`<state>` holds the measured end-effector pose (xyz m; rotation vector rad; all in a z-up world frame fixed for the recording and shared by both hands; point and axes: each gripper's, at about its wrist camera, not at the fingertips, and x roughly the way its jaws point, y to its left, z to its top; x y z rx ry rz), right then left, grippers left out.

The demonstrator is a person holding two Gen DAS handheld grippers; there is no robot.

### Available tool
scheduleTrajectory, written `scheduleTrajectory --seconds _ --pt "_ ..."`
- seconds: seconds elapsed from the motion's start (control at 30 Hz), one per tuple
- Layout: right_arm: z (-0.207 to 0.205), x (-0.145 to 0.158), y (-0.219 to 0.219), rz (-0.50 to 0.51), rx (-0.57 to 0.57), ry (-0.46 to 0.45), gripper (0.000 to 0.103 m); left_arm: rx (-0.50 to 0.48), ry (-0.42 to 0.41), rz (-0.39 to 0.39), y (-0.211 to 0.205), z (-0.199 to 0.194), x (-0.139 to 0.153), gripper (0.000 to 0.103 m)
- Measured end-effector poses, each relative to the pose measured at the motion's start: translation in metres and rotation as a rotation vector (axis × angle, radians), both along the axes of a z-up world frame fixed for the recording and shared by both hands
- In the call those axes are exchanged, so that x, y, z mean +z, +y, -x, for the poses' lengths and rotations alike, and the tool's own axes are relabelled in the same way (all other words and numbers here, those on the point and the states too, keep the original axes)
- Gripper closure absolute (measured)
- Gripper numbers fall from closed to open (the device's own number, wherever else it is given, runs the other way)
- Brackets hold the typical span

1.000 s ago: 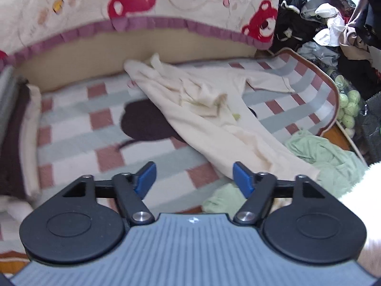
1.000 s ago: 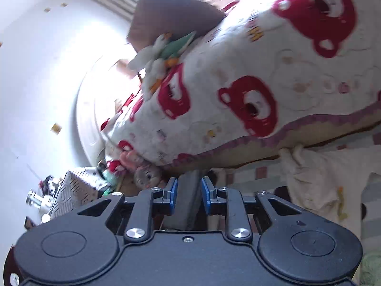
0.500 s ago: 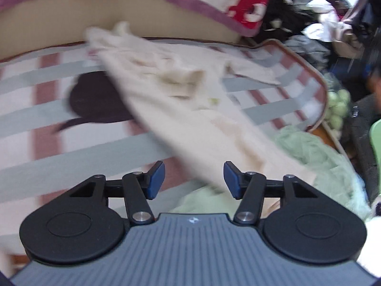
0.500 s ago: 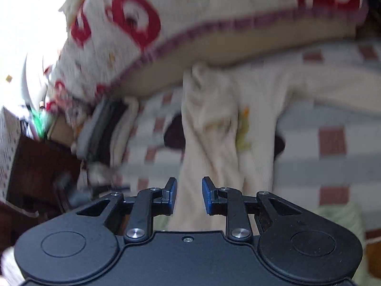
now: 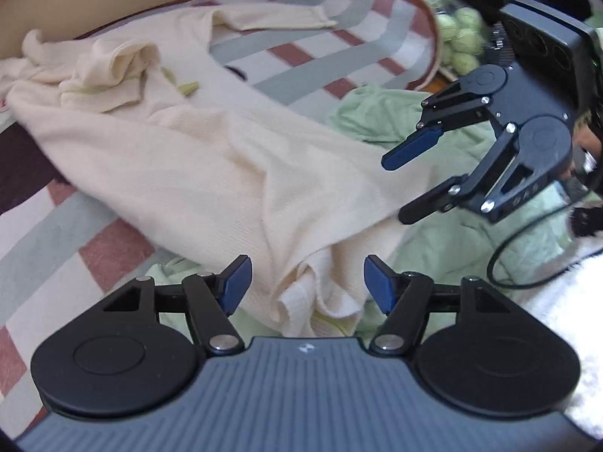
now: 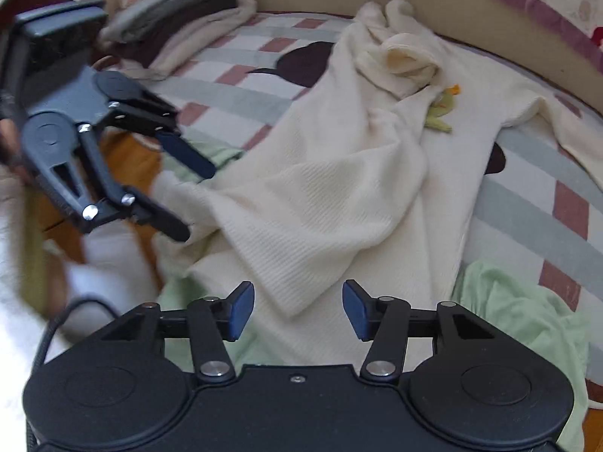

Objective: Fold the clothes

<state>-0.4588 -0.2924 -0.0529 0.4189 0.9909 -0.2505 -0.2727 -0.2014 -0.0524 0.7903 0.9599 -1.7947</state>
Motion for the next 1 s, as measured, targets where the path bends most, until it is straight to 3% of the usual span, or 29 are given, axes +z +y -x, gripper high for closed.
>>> scheduleTrajectory --seconds 0.07,0.1,0.13,0.17,0.2,0.23,0.3,0.37,0.5,0.6,0.67,0.73,0.77,0.83,0.87,1.0 --pt "-0.003 -0.009 -0.003 0.031 -0.027 0.001 0.052 0.005 -0.015 -0.003 -0.002 0.002 -0.006 0.036" --pt "-0.004 -0.014 -0.004 0.05 -0.038 0.004 0.085 0.005 -0.024 -0.005 -0.003 0.001 -0.009 0.036" --pt "-0.003 -0.012 -0.004 0.074 -0.045 -0.002 0.099 0.0 -0.033 0.006 -0.002 0.003 -0.011 0.038" --pt "0.0 -0.004 -0.004 0.097 -0.054 -0.017 0.097 -0.005 -0.038 0.031 0.0 0.006 -0.009 0.05" --pt "0.007 0.009 -0.002 0.118 -0.065 -0.018 0.097 -0.011 -0.042 0.06 0.002 0.008 -0.007 0.069" --pt "0.014 0.024 0.0 0.137 -0.075 -0.011 0.098 -0.01 -0.026 0.032 0.001 0.01 -0.006 0.098" --pt "0.026 0.048 0.004 0.178 -0.089 0.019 0.098 0.002 0.013 -0.037 0.0 0.014 -0.001 0.098" --pt "0.035 0.064 0.01 0.223 -0.087 0.083 0.098 -0.065 -0.062 -0.002 0.006 0.03 0.007 0.099" --pt "0.031 0.036 0.011 0.281 -0.064 0.242 0.098 -0.12 -0.135 -0.022 0.003 0.051 -0.001 0.098" --pt "0.023 0.0 0.008 0.249 -0.044 0.307 0.096 -0.091 -0.213 -0.028 0.0 0.056 -0.011 0.085" --pt "0.027 -0.007 0.0 0.218 -0.07 0.28 0.091 -0.076 -0.239 -0.013 0.0 0.055 -0.015 0.066" --pt "0.032 -0.013 -0.007 0.184 -0.103 0.245 0.075 -0.075 -0.24 0.009 0.002 0.055 -0.017 0.062" --pt "0.035 -0.014 -0.011 0.168 -0.12 0.218 0.072 -0.079 -0.248 0.023 0.003 0.055 -0.018 0.068" --pt "0.044 -0.012 -0.019 0.129 -0.148 0.154 0.087 -0.102 -0.261 0.023 0.007 0.055 -0.016 0.099" --pt "0.048 -0.008 -0.022 0.104 -0.155 0.12 0.098 -0.126 -0.269 0.026 0.011 0.057 -0.011 0.099" --pt "0.054 0.018 -0.017 -0.007 -0.1 0.029 0.098 -0.142 -0.281 -0.002 0.024 0.042 0.022 0.099"
